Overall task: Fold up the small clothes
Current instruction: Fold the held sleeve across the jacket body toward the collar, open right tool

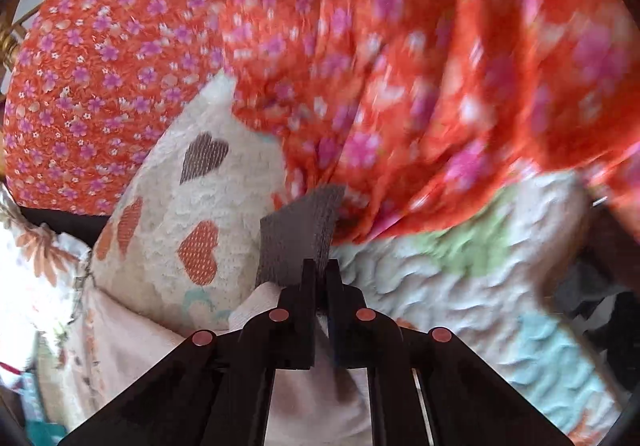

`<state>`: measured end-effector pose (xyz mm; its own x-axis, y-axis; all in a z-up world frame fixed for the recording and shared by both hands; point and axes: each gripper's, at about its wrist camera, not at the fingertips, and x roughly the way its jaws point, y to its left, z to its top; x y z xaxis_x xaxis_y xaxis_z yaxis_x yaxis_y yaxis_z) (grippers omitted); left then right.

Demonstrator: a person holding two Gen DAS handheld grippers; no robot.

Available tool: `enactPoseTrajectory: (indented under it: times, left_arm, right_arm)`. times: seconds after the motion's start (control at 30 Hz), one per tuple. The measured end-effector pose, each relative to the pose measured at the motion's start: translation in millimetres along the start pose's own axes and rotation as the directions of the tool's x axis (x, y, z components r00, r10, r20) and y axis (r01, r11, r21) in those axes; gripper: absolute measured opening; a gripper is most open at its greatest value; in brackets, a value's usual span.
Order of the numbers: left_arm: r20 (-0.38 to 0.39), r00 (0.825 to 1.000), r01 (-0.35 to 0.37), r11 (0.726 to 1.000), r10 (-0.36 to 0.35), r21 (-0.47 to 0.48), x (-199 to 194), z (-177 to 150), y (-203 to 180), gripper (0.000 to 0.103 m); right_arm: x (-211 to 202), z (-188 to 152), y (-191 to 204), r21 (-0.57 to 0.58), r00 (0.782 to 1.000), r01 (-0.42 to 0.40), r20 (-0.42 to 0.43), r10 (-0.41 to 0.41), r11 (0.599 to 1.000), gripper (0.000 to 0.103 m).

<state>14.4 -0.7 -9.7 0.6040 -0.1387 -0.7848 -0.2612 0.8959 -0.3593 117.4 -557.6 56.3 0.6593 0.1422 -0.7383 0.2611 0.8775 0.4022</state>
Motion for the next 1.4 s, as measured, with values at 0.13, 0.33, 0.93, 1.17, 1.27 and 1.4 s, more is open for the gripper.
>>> enactPoseTrajectory:
  times: [0.13, 0.33, 0.93, 1.17, 1.27, 1.4]
  left_arm:
    - [0.041, 0.999, 0.006, 0.999, -0.004, -0.043, -17, 5, 13, 0.099]
    - [0.155, 0.984, -0.059, 0.986, 0.083, -0.154, -55, 25, 55, 0.099]
    - [0.346, 0.897, -0.110, 0.898, 0.275, -0.426, -135, 70, 175, 0.099]
    - [0.343, 0.902, -0.081, 0.885, 0.261, -0.459, -139, 71, 186, 0.099]
    - [0.346, 0.900, -0.081, 0.882, 0.265, -0.463, -141, 72, 190, 0.099]
    - [0.341, 0.904, -0.064, 0.871, 0.257, -0.487, -142, 70, 197, 0.099]
  right_arm:
    - [-43, 8, -22, 0.079, 0.990, 0.090, 0.098, -0.098, 0.993, 0.005]
    - [-106, 15, -29, 0.105, 0.954, 0.200, 0.203, -0.218, 0.974, 0.005]
    - [-57, -193, 392, -0.639, 0.959, -0.274, -0.131, 0.250, 0.719, 0.005]
    - [16, -319, 463, -0.760, 0.947, -0.320, -0.283, 0.155, 0.566, 0.005]
    - [41, -350, 472, -0.776, 0.927, -0.362, -0.360, 0.108, 0.517, 0.008]
    - [45, -366, 490, -0.788, 0.904, -0.415, -0.415, 0.105, 0.454, 0.019]
